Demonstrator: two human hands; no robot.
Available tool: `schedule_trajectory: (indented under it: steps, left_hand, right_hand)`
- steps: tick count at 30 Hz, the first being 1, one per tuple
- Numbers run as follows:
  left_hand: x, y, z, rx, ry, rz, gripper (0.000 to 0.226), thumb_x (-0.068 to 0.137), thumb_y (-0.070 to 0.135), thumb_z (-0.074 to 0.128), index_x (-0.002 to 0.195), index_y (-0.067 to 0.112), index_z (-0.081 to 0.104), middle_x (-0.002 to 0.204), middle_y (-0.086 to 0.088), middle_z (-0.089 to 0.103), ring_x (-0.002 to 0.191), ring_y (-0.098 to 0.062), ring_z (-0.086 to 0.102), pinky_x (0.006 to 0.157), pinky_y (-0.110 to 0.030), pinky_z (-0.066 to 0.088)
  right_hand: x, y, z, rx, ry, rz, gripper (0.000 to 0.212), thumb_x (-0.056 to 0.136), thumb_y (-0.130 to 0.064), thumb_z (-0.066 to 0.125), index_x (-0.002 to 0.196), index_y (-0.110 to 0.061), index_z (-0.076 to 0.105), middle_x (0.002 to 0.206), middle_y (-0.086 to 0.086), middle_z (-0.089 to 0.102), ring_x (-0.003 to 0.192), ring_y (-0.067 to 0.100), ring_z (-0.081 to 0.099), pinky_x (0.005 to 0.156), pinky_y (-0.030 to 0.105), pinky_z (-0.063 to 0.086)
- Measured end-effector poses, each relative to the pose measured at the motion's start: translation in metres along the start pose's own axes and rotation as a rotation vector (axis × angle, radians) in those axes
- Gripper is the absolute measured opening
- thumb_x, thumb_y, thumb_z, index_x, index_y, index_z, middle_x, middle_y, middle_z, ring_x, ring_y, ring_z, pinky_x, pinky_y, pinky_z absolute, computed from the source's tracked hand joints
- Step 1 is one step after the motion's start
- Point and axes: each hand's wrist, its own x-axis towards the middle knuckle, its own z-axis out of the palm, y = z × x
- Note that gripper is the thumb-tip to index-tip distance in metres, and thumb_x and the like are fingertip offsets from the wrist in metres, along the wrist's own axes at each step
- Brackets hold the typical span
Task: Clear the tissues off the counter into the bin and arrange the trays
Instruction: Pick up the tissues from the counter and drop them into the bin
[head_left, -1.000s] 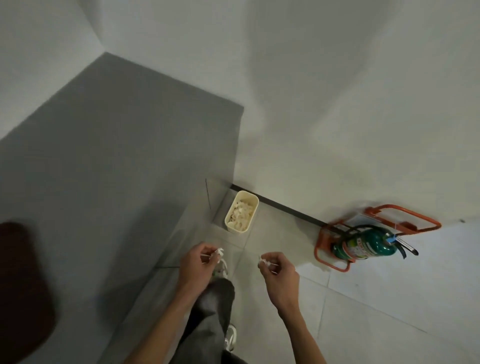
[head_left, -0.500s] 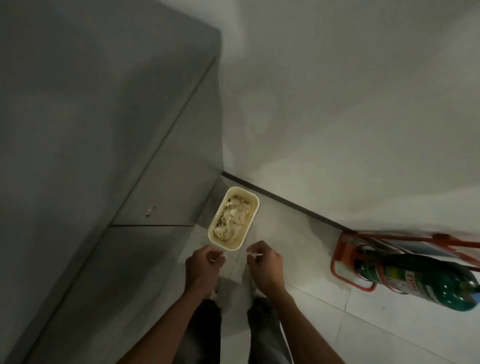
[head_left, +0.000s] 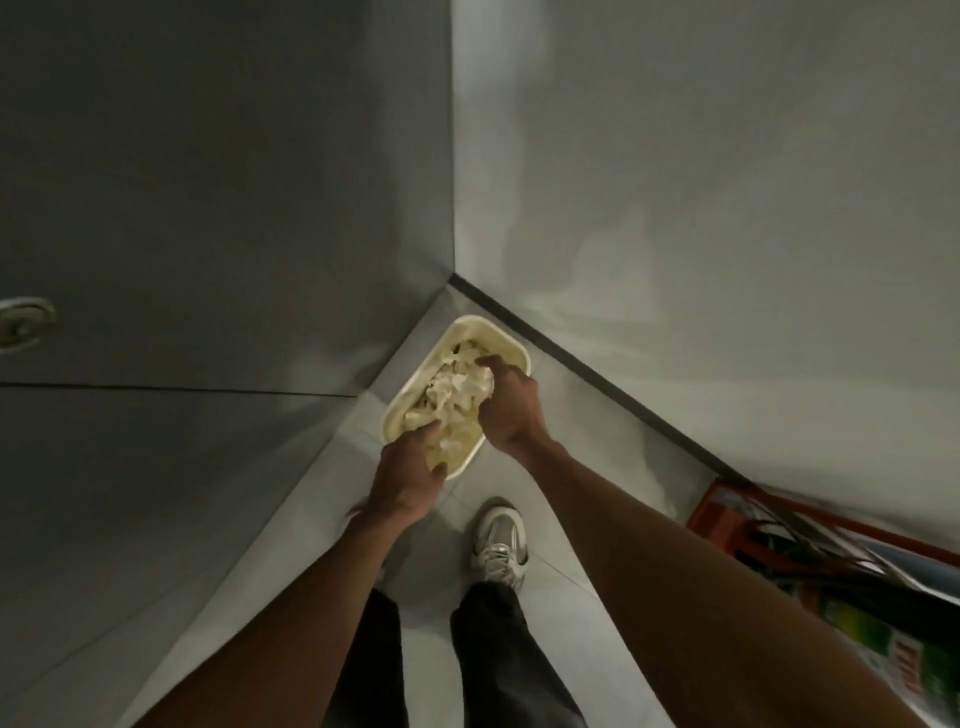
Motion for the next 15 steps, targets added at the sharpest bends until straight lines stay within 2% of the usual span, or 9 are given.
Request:
schedule_trajectory:
  steps: [4,9,15]
  left_hand:
    - [-0.050,0.011,-0.017,-0.068,0.120,0.001,0.059,0.102,0.019,0.062,0.157,0.021,0.041,0.153,-0.005,0.051,0.142,-0.028,0.045,0.114,-0.039,0.042]
    - [-0.139,0.003,-0.056,-0.074,0.302,0.011,0.055,0.102,0.020,0.059,0.155,0.023,0.042,0.153,-0.004,0.052,0.140,-0.025,0.050,0.111,-0.039,0.047]
    - [-0.316,-0.039,-0.096,-0.191,0.552,-0.002,0.053,0.101,0.020,0.059,0.152,0.024,0.046,0.150,-0.003,0.055,0.137,-0.021,0.054,0.115,-0.040,0.045]
  right_hand:
    - [-0.026,-0.015,-0.010,-0.053,-0.008,-0.011,0.048,0.099,-0.014,0.061,0.146,-0.018,0.056,0.143,0.012,0.064,0.126,0.035,0.063,0.101,0.038,0.055]
    - [-0.104,-0.043,-0.018,-0.049,0.025,-0.130,0.038,0.100,-0.015,0.064,0.138,-0.019,0.062,0.140,0.008,0.068,0.123,0.030,0.068,0.101,0.043,0.060]
    - [-0.258,-0.108,-0.028,-0.055,-0.024,-0.354,0.035,0.101,-0.023,0.066,0.135,-0.028,0.061,0.136,-0.001,0.068,0.121,0.020,0.065,0.102,0.039,0.056]
